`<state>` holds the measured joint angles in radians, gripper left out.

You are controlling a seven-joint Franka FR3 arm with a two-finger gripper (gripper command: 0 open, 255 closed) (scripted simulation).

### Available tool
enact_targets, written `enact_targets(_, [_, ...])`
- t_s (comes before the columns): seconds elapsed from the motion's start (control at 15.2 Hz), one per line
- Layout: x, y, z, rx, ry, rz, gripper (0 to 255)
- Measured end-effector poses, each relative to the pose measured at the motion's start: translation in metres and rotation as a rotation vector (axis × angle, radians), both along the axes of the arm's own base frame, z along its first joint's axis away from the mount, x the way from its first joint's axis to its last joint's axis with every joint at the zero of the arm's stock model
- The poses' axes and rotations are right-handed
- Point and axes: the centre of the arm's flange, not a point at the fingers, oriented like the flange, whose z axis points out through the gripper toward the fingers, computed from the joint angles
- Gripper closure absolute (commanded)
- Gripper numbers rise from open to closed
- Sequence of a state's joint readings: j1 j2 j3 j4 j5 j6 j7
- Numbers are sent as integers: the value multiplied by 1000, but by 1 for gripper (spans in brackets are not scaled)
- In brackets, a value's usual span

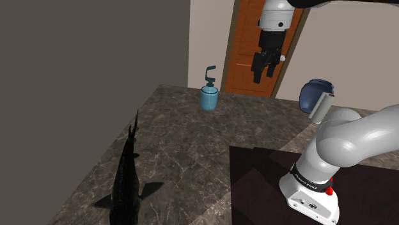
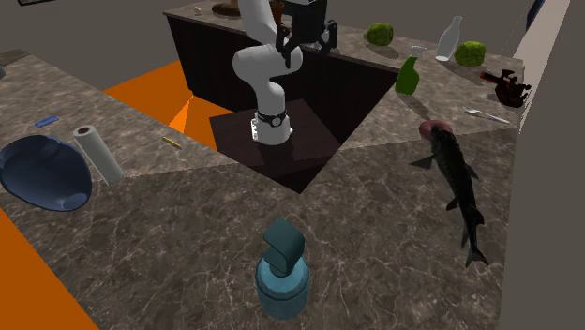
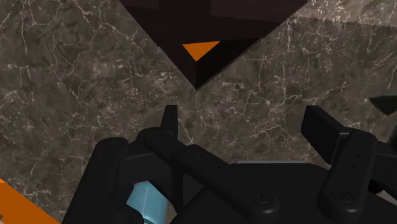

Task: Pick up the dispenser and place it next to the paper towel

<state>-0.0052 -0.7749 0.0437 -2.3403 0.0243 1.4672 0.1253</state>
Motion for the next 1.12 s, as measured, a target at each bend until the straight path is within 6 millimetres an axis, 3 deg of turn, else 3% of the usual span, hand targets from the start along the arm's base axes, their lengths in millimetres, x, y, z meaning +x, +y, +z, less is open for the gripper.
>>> enact_targets(0.26, [10, -22, -12, 8, -22, 40, 0])
enact_targets(1.12, [97, -137, -77, 53, -164, 304, 0])
